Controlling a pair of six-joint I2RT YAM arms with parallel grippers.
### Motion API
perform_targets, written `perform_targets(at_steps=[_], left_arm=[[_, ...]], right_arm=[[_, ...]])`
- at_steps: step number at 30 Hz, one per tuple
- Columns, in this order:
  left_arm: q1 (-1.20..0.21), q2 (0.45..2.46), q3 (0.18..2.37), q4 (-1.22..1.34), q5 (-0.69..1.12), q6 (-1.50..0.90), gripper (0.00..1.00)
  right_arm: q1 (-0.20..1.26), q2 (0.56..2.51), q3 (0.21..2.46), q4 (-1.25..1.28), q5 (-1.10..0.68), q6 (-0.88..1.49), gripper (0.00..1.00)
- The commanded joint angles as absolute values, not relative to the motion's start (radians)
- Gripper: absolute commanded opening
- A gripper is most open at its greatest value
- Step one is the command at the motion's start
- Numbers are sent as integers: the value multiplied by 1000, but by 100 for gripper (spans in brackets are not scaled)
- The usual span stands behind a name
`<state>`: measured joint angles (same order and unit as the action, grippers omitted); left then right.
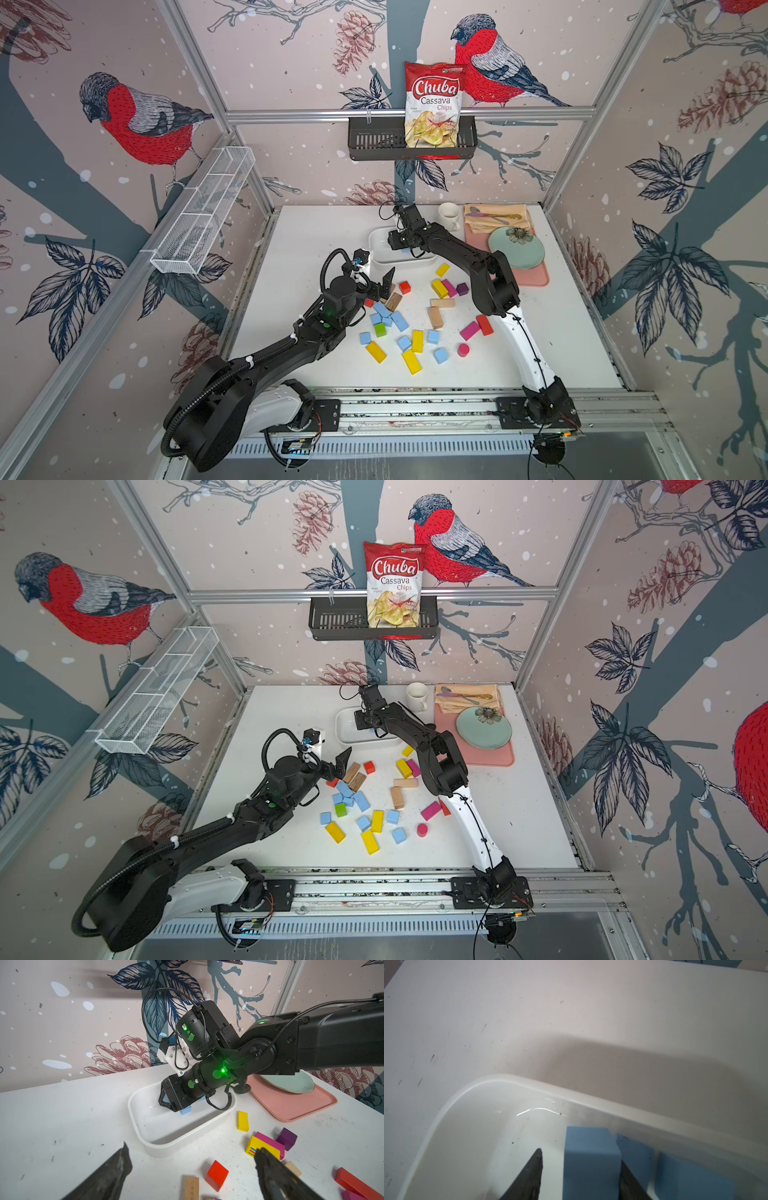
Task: Pick out the blue building blocks
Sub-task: Place the building block in the storage box.
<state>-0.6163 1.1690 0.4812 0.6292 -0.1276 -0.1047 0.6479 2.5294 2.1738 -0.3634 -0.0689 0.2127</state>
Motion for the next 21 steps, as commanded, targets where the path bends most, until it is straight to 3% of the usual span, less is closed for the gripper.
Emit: perform_targets(at_steps=[1,21], left_arm=[[-614,1174,494,644,-136,-112,96],[-614,1179,495,635,-150,-126,96]], right_arm=[[649,2523,2182,-338,-84,224,58],[640,2582,2206,-333,-135,231,99]])
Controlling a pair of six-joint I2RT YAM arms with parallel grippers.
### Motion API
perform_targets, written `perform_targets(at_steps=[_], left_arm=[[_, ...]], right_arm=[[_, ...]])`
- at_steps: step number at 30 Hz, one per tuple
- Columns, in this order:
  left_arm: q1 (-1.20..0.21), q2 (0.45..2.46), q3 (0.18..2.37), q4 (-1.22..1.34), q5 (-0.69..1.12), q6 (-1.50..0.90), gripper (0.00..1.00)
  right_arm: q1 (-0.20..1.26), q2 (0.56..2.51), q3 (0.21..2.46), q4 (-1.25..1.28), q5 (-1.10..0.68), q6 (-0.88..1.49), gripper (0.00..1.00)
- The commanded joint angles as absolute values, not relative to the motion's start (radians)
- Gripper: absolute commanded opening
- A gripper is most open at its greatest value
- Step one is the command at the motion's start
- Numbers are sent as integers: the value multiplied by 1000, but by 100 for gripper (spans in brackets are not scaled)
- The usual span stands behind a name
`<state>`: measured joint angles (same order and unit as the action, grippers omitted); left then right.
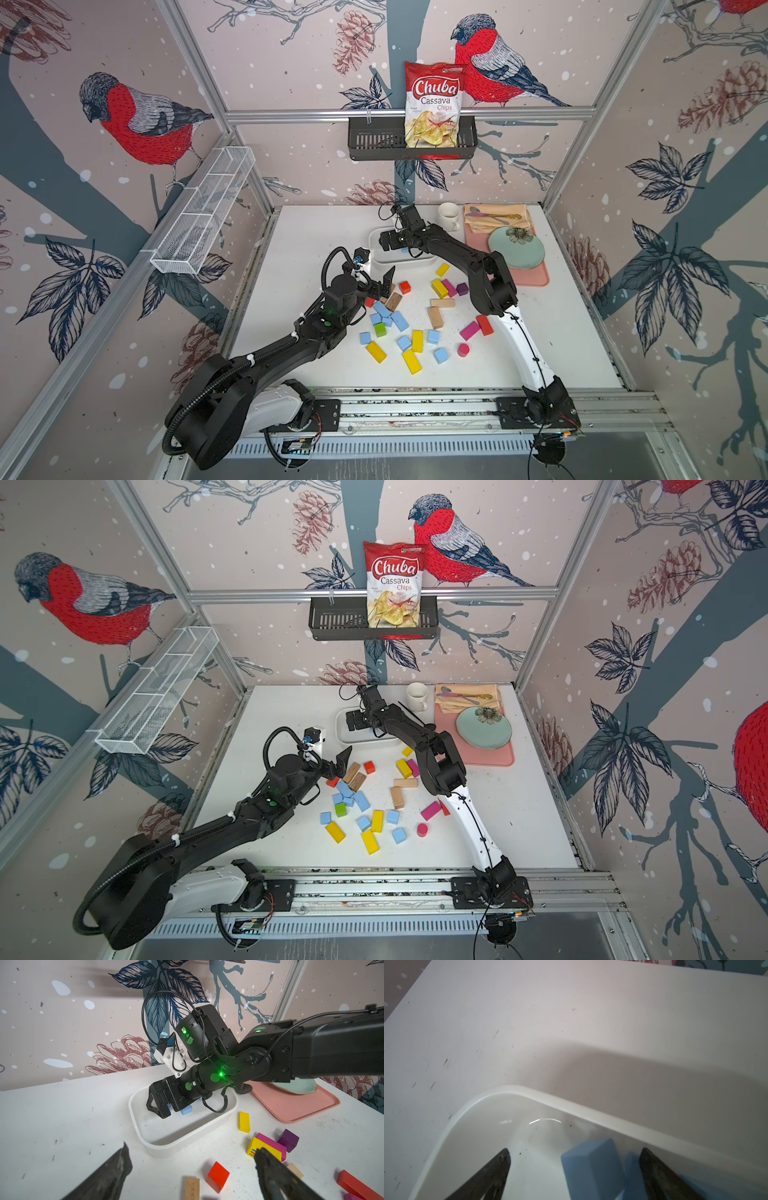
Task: Pick out the blue building blocks
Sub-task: Place the building block in the storage box.
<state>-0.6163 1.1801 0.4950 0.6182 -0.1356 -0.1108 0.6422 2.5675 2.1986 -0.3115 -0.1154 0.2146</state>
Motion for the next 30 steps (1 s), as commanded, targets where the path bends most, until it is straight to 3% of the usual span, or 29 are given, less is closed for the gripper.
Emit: perform_targets(at_steps=[1,16,30], left_arm=[[-614,1181,494,635,-152,-126,96],[-599,1186,513,580,-210,-184,96],[-569,1173,505,521,-253,-301,96]], right_arm=[[640,2582,2207,-333,-139,229,100],[639,2401,2097,-245,-177,232,100],[644,2048,1726,-45,-85,198,100]])
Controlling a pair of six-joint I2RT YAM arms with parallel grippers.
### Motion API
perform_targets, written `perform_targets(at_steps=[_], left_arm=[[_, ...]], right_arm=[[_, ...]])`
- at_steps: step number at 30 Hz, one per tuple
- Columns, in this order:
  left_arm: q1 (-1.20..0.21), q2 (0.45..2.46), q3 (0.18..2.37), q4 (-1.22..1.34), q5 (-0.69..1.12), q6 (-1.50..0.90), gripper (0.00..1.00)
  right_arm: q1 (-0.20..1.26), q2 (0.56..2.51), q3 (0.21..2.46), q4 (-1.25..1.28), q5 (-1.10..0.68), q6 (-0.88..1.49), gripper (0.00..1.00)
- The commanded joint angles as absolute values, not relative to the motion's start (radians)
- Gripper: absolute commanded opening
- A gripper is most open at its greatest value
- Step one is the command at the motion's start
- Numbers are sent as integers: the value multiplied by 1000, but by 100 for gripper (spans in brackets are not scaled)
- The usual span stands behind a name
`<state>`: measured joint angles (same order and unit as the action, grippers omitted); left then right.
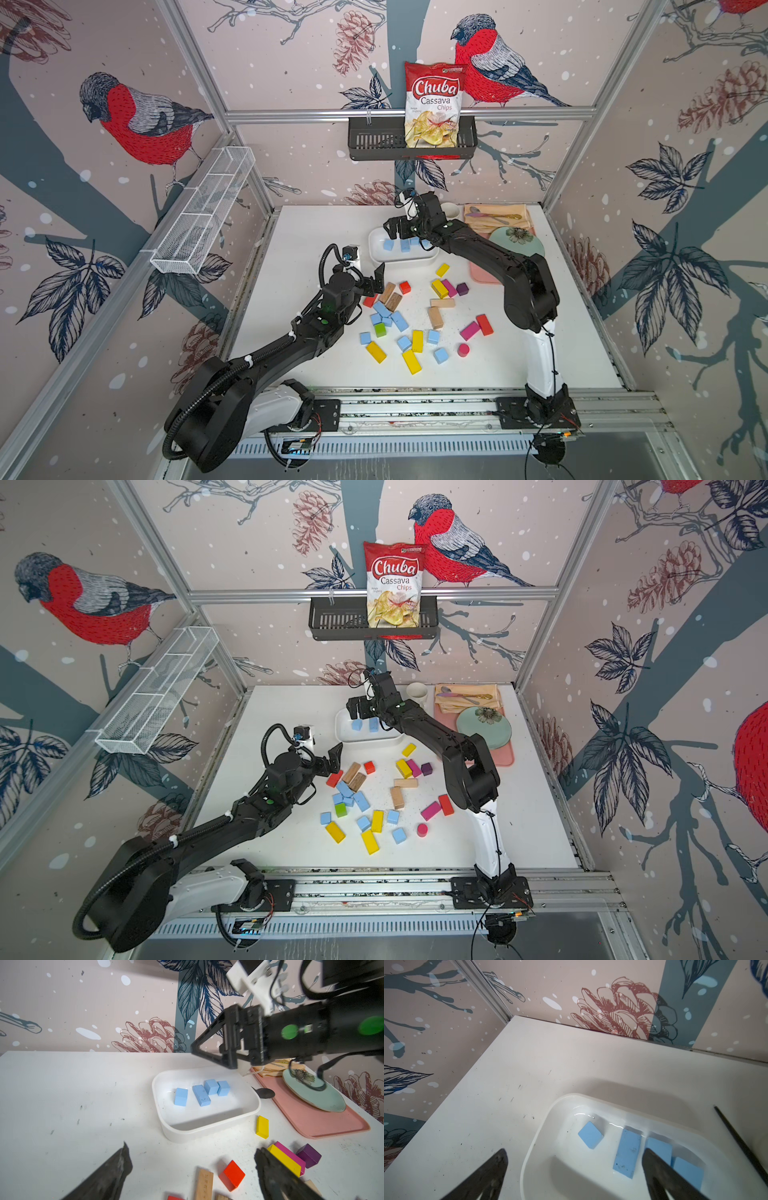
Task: Pick out the blue building blocks
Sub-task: Place the building block in the storage box.
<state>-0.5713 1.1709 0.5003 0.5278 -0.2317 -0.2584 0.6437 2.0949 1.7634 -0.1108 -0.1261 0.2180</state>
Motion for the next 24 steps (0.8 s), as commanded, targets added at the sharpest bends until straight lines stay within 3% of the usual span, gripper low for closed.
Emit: perform_targets(at_steps=[1,12,17,24], left_arm=[[-568,1172,505,520,-252,-305,96],[-569,1146,501,482,-233,-302,97],[-580,1163,543,398,-157,-230,99],[-646,1287,695,178,-202,-169,93]], right_arm=[[643,2027,1705,-43,-71,197,100],[583,1767,1398,-11,-40,272,100],[541,1645,1269,-5,-64,298,100],[523,1501,1101,43,-128,219,100]])
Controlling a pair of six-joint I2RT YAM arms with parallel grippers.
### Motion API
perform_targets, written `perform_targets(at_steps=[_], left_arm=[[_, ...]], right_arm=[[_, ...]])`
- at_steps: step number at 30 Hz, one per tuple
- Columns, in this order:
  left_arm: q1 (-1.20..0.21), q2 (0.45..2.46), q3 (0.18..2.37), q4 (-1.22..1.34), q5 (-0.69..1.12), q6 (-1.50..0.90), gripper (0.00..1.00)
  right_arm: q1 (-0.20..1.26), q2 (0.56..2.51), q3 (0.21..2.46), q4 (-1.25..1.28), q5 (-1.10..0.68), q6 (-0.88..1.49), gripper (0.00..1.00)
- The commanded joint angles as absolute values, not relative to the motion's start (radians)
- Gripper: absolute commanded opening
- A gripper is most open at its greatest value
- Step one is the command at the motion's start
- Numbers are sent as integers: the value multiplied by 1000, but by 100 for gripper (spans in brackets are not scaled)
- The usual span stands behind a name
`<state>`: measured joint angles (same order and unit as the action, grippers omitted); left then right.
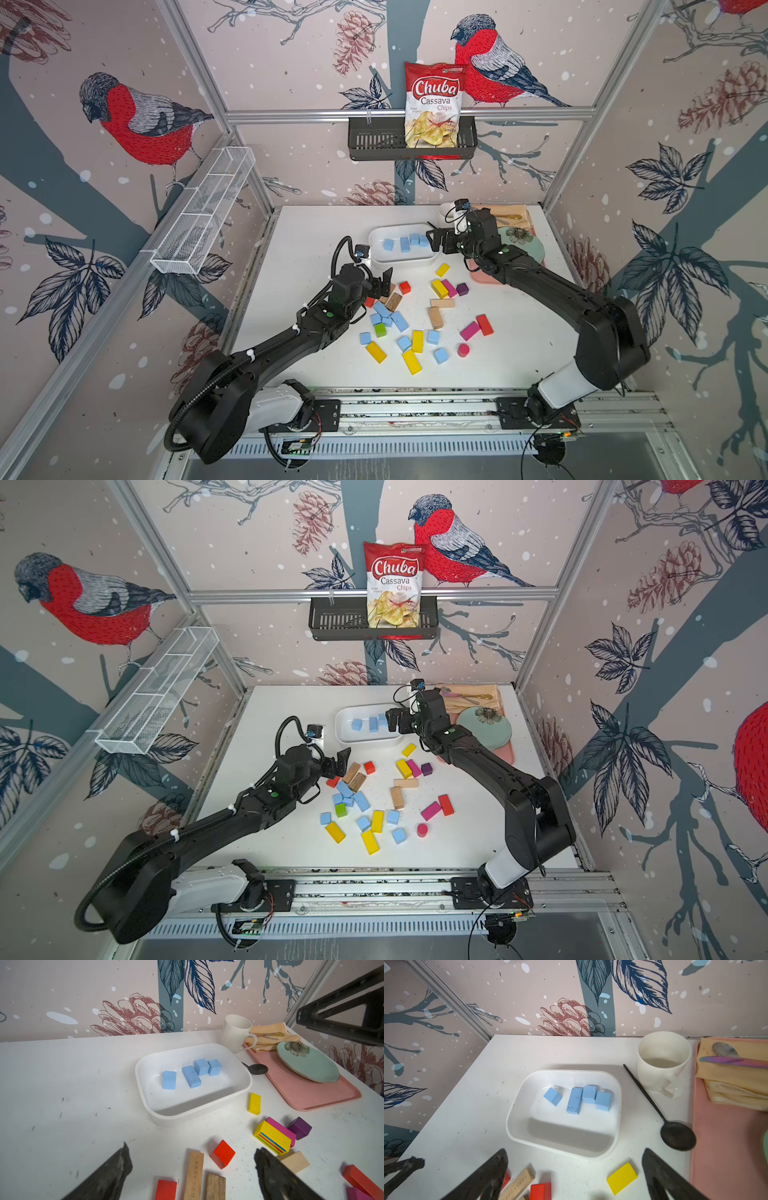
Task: Pick out the blue building blocks
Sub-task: Place the building block in the storage box, then pick up the building block from the center of the board.
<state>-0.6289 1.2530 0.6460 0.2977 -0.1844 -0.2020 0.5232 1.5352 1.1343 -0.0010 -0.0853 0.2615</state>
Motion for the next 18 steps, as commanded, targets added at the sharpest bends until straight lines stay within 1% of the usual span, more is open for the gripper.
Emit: perform_targets(at_steps=[1,5,10,13,18], left_arm=[[-656,1313,722,139,-204,-164,93],[-686,1393,798,38,-189,-152,90],[-687,1469,856,-60,-123,-169,84],[-689,1500,883,-117,-97,-184,81],[-690,1511,901,-197,-62,-204,79]], right_arm=[[523,1484,1077,47,-147,200,100],[526,1425,982,69,-222,150,100],[545,1345,863,122,-306,131,100],[581,1305,818,121,-296,110,100],[649,1267,748,131,-244,95,99]])
